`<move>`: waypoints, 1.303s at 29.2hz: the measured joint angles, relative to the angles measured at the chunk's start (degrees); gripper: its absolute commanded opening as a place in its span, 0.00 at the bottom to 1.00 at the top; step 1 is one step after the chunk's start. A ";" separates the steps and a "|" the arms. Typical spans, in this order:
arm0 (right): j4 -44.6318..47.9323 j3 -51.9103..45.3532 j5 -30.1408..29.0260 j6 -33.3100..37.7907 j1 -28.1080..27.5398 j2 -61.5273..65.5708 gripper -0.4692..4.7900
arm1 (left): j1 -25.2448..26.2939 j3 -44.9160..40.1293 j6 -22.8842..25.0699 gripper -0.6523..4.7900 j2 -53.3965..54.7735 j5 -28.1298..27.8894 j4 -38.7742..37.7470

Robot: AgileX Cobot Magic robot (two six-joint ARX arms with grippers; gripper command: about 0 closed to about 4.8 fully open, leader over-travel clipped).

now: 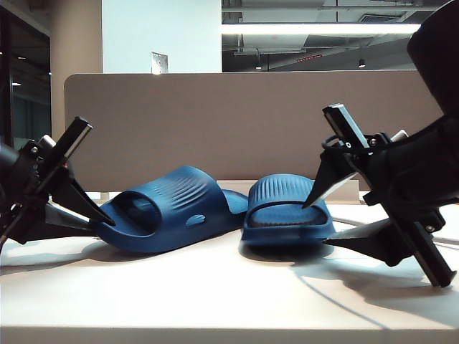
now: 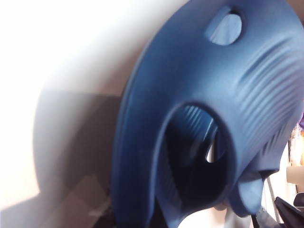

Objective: Interlock the pair of blue slippers on the table with their fronts facing up.

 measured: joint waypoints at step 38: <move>-8.44 1.73 -8.90 -39.30 2.86 0.46 0.41 | 0.02 0.00 3.15 0.11 0.13 2.21 -0.15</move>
